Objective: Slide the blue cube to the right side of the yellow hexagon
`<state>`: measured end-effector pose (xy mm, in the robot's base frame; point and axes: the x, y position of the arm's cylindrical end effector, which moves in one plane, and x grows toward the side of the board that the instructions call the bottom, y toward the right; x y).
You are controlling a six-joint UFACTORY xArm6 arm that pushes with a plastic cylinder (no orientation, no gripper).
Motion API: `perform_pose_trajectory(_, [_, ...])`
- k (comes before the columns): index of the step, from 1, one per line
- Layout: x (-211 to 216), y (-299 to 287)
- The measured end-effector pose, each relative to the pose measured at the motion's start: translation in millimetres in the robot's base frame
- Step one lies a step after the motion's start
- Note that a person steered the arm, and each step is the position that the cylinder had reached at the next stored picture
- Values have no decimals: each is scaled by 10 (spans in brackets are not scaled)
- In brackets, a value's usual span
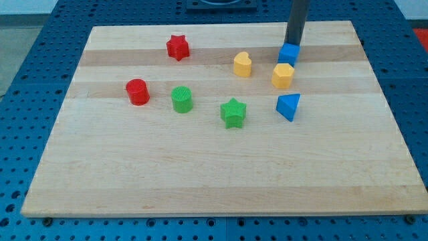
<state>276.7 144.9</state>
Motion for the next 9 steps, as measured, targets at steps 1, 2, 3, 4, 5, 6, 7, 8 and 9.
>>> perform_pose_trajectory(1, [0,-14])
perform_pose_trajectory(2, [-17,-14])
perform_pose_trajectory(3, [-38,-41])
perform_pose_trajectory(4, [-38,-532])
perform_pose_trajectory(5, [250,-531])
perform_pose_trajectory(6, [237,-296])
perform_pose_trajectory(7, [53,-281])
perform_pose_trajectory(8, [74,83])
perform_pose_trajectory(9, [551,32])
